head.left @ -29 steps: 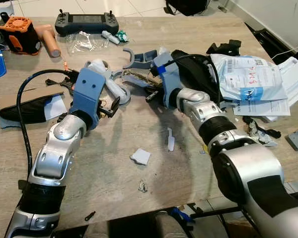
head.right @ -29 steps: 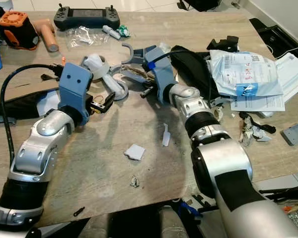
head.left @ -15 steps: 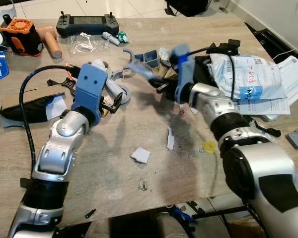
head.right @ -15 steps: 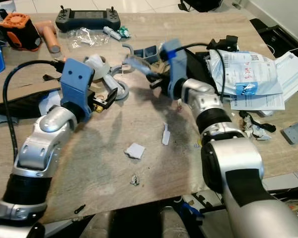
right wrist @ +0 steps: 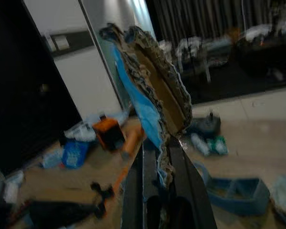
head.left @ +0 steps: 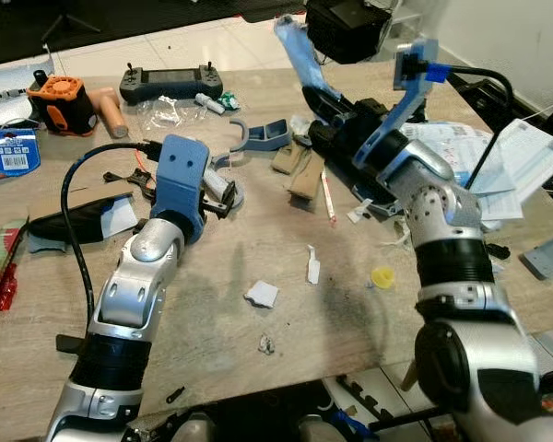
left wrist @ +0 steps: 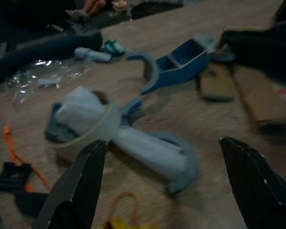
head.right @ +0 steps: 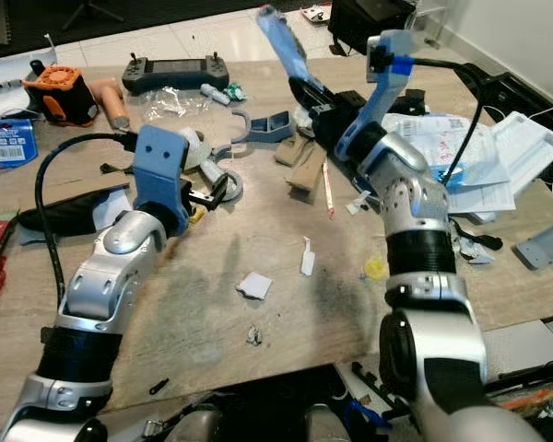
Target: Picking trash to rubbish bin
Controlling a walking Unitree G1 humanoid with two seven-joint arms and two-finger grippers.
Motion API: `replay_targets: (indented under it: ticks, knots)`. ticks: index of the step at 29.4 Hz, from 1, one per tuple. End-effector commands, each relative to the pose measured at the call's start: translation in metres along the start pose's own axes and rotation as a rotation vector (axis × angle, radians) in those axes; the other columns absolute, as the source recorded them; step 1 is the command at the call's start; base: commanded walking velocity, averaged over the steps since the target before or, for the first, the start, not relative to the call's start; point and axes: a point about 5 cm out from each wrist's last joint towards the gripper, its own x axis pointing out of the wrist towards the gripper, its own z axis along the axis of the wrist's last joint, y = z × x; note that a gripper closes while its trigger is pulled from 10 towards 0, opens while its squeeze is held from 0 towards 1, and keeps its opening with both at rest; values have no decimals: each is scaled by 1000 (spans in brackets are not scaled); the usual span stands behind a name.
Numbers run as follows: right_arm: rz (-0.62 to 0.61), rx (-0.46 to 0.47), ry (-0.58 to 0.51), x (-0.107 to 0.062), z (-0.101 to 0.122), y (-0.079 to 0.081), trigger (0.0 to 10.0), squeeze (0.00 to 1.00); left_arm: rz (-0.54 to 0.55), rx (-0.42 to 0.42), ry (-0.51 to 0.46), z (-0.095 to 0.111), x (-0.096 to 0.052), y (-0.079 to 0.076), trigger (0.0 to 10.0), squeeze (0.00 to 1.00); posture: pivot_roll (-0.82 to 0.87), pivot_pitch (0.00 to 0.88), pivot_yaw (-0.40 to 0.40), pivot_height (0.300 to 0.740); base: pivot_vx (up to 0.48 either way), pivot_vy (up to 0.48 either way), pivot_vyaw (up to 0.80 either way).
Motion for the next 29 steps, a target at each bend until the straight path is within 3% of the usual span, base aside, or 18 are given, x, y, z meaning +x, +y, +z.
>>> replay_targets:
  ticks: [1, 3, 4, 5, 6, 7, 8, 11, 19, 29]
  knots:
    - [-22, 19, -37, -6, 5, 2, 0, 0, -5, -9, 9, -5, -3, -6, 10000, 0, 7, 106, -5, 740, 0, 0, 0]
    - [-133, -58, -17, -20, -3, 0, 0, 0, -2, -28, 9, -7, -5, -13, 10000, 0, 12, 103, -10, 740, 0, 0, 0]
    - [-204, -129, 12, -29, -11, -1, 4549, 0, 9, -31, 7, -7, -7, -15, 10000, 0, 15, 101, -14, 740, 0, 0, 0]
    - [-204, -129, 12, -29, -11, -1, 4549, 0, 9, -31, 7, -7, -7, -15, 10000, 0, 15, 101, -14, 740, 0, 0, 0]
    - [-255, -179, 32, -37, -17, -1, 7294, 0, 20, -38, 4, -7, -8, -17, 10000, 0, 17, 101, -16, 740, 0, 0, 0]
    - [-284, -200, 41, -42, -22, -1, 9020, 0, 30, -47, 8, -8, -9, -18, 10000, 0, 17, 101, -16, 740, 0, 0, 0]
    - [-301, -204, 46, -46, -24, 0, 10000, 0, 36, -53, 10, -8, -9, -18, 10000, 0, 17, 101, -16, 740, 0, 0, 0]
    - [-376, -207, 50, -55, -27, 2, 10000, 0, 46, -61, 14, -9, -10, -18, 10000, 0, 19, 101, -18, 740, 0, 0, 0]
    - [-591, -330, 69, -87, -42, 4, 10000, 0, 39, -72, 13, -9, -10, -25, 10000, 0, 17, 111, -10, 740, 0, 0, 0]
    - [-624, -344, 87, -93, -44, 6, 10000, 0, 27, -110, 24, -9, -10, -31, 10000, 0, 19, 115, -8, 740, 0, 0, 0]
